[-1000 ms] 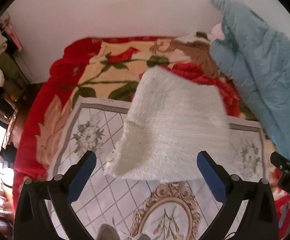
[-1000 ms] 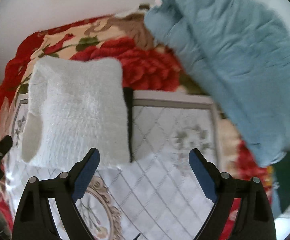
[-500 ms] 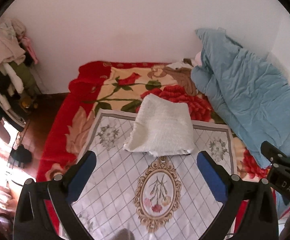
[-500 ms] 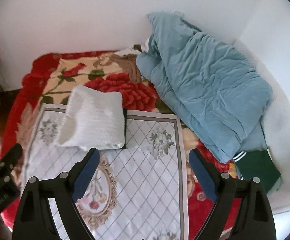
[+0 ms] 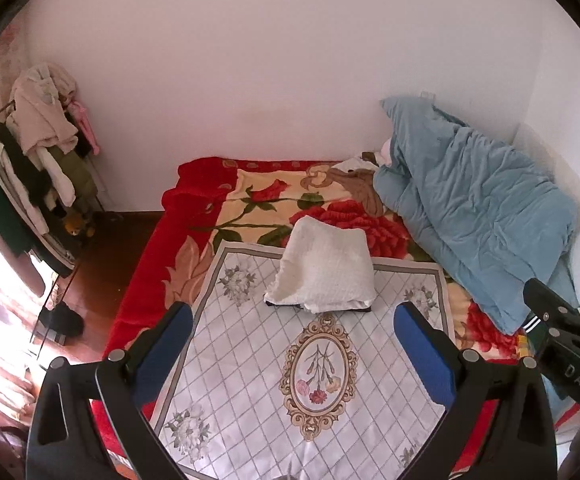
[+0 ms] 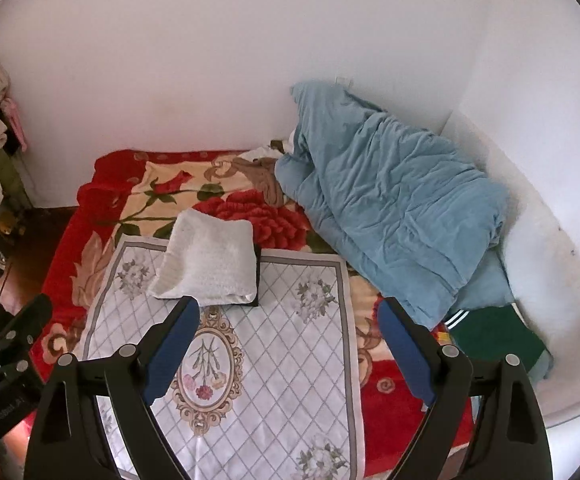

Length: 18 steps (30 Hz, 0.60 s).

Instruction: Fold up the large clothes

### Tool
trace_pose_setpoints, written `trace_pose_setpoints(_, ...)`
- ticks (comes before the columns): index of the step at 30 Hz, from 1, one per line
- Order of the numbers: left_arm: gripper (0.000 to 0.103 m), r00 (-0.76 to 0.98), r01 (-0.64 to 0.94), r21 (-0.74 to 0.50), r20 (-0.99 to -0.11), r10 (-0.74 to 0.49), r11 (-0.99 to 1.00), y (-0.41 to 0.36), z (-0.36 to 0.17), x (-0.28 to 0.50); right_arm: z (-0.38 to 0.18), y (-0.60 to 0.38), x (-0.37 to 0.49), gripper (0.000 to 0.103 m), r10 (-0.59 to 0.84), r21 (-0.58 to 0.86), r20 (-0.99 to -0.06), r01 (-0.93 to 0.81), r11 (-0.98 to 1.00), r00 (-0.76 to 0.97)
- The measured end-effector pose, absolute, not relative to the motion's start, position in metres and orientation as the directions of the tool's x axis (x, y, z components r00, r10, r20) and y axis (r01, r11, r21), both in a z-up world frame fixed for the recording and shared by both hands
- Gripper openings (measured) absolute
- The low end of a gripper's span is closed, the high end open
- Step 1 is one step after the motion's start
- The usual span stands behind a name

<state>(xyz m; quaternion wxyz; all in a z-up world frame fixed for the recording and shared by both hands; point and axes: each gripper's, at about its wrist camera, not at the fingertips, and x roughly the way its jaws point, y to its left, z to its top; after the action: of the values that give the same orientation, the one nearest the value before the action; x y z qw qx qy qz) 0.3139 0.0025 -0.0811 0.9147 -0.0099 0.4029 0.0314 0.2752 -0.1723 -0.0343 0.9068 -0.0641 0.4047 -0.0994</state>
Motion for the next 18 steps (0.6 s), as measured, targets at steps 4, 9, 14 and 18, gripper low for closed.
trace_pose_setpoints(4,0.103,0.685,-0.065,0.003,-0.727,0.047,0.998,0.004,-0.071,0.298,-0.021,-0.171,0.253,0.092,-0.211,-0.175,-0.718,0.122,0.977,0.663)
trace_pose_setpoints(9,0.103,0.702,-0.067,-0.003,-0.711,0.045,0.998,0.003,-0.064,0.284,-0.009,-0.171,0.237,0.092,-0.199,-0.166,-0.704,0.115,0.979,0.682)
trace_pose_setpoints(14,0.103,0.709,-0.076,-0.023,-0.704,0.038,0.997,0.004,-0.061,0.274,-0.004,-0.171,0.227,0.092,-0.189,-0.164,-0.694,0.103,0.981,0.695)
trace_pose_setpoints(18,0.103,0.718,-0.086,-0.019,-0.695,0.049,0.996,0.004,-0.058,0.269,-0.004,-0.170,0.222,0.096,-0.184,-0.167,-0.687,0.093,0.981,0.703)
